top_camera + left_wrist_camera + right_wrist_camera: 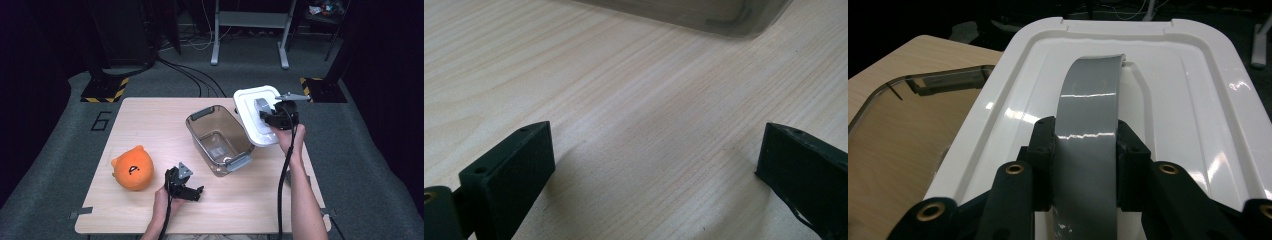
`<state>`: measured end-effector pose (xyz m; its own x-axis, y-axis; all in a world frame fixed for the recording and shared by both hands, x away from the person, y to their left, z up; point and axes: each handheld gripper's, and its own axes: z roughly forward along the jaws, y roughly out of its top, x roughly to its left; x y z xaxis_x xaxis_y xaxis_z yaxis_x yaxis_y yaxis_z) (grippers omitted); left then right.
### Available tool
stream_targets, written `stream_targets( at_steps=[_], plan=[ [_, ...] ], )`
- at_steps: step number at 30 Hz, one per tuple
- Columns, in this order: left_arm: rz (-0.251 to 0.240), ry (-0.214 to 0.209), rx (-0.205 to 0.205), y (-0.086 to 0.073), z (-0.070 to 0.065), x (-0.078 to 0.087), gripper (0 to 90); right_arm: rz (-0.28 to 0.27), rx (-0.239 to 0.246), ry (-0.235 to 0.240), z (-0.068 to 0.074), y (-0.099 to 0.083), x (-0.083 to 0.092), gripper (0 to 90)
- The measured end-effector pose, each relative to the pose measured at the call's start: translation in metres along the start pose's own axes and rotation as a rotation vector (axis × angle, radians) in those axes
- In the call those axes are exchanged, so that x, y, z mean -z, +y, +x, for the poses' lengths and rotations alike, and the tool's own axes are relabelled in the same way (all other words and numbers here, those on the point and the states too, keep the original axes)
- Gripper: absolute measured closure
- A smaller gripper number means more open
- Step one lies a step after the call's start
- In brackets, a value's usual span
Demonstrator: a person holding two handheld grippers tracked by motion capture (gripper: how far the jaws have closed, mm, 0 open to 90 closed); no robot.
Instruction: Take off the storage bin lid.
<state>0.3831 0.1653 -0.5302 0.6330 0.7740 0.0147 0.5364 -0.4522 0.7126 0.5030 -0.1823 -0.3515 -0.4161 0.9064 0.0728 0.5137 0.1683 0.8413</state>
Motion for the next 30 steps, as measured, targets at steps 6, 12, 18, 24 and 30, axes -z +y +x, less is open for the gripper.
stream_targets(
  at_steps=[6,12,18,24,30],
  plan=[
    [0.001,0.0,-0.001,0.0,0.0,0.0,1.6,0.004,-0.032,-0.039,-0.013,-0.005,0.0,67.2],
    [0.0,0.0,0.0,0.0,0.0,0.0,1.6,0.017,-0.062,-0.074,-0.027,-0.014,-0.004,67.1],
    [0.0,0.001,-0.001,0.0,0.0,0.0,1.6,0.024,-0.079,-0.11,-0.037,-0.022,-0.01,67.1],
    [0.001,0.002,-0.004,0.0,0.0,0.0,1.6,0.033,-0.099,-0.137,-0.043,-0.03,-0.019,67.1],
    [0.001,0.002,-0.004,0.0,0.0,0.0,1.6,0.043,-0.114,-0.146,-0.047,-0.037,-0.029,67.1]
  ],
)
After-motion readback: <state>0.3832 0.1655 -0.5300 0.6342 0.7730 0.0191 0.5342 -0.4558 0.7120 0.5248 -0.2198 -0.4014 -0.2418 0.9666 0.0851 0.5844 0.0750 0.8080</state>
